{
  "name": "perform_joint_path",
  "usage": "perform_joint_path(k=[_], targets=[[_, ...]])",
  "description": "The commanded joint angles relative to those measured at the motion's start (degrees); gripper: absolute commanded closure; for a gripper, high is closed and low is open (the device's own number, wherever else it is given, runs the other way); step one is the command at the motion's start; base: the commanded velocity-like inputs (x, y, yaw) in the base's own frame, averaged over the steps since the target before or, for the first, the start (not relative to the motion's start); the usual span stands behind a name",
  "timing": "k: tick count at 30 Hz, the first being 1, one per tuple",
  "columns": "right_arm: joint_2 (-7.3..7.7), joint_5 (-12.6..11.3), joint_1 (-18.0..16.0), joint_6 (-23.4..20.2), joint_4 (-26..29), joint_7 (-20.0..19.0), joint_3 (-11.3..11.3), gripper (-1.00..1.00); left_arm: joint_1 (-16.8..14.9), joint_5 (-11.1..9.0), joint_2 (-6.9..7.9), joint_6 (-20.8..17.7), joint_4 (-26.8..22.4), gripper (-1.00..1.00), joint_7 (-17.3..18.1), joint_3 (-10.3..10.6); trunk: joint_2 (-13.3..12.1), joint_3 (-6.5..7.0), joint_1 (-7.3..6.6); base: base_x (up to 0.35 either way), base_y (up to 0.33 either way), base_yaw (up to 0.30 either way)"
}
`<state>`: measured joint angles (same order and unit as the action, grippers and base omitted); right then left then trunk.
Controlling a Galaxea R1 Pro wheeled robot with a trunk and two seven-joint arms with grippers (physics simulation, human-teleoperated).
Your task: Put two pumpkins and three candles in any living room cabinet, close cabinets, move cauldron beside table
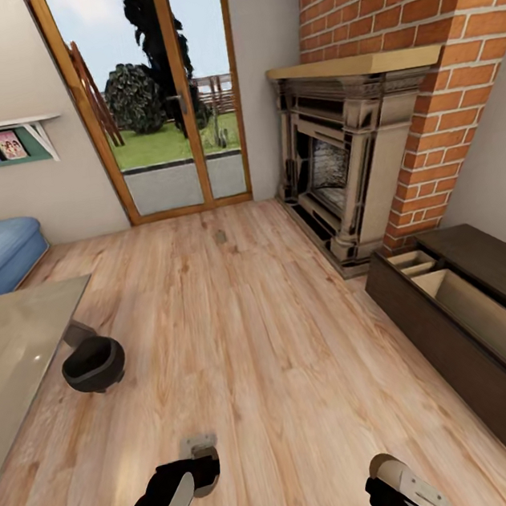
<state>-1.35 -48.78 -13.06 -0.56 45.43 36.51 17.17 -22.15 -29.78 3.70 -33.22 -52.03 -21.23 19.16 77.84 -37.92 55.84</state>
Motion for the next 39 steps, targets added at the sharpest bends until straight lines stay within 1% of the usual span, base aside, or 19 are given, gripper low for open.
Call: perform_joint_path(k=[1, 12, 39], targets=[[0.03, -0.18, -0.04, -0.06, 0.09, 0.36, 0.15, 1.0, -0.06, -0.54, 0.08, -0.09, -0.09, 1.0, -0.56, 0.27, 0.03, 0.05, 0.03, 0.327, 0.075, 0.0], [0.03, -0.18, -0.04, -0.06, 0.09, 0.4, 0.15, 1.0, -0.07, -0.54, 0.08, -0.09, -0.09, 1.0, -0.56, 0.27, 0.03, 1.09, 0.03, 0.328, 0.068, 0.0], [-0.03, -0.26, -0.04, -0.08, 0.04, 0.41, 0.15, 1.0, -0.08, -0.54, 0.08, -0.09, -0.09, 1.0, -0.54, 0.27, 0.03, 3.62, 0.03, 0.332, 0.002, 0.0]])
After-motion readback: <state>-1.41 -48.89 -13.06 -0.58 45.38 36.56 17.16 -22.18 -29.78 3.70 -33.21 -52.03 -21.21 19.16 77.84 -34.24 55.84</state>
